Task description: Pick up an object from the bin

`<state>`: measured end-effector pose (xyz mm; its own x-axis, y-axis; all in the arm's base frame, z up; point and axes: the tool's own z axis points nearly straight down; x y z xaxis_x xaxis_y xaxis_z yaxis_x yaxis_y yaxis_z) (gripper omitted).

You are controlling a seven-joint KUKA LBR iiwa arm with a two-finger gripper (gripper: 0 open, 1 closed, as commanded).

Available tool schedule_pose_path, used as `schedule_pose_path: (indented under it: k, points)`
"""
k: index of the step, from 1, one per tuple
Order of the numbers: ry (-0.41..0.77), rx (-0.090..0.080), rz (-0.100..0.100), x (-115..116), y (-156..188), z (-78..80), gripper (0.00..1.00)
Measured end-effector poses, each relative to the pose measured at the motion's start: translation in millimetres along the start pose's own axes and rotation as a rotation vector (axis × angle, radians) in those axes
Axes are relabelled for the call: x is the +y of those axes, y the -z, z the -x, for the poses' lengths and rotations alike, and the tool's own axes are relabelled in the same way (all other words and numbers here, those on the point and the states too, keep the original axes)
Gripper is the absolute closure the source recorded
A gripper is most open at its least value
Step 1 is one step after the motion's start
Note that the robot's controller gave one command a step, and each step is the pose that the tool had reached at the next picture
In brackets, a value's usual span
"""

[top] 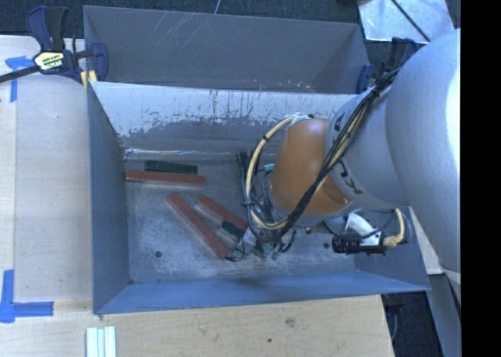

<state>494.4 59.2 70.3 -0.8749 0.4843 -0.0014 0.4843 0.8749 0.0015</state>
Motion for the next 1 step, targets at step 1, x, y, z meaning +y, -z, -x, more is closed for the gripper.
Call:
schedule_pose_path:
  k: [1]
  points:
    - [0.016, -0.001, -0.001, -23.0, 153.9, 26.1, 1.0]
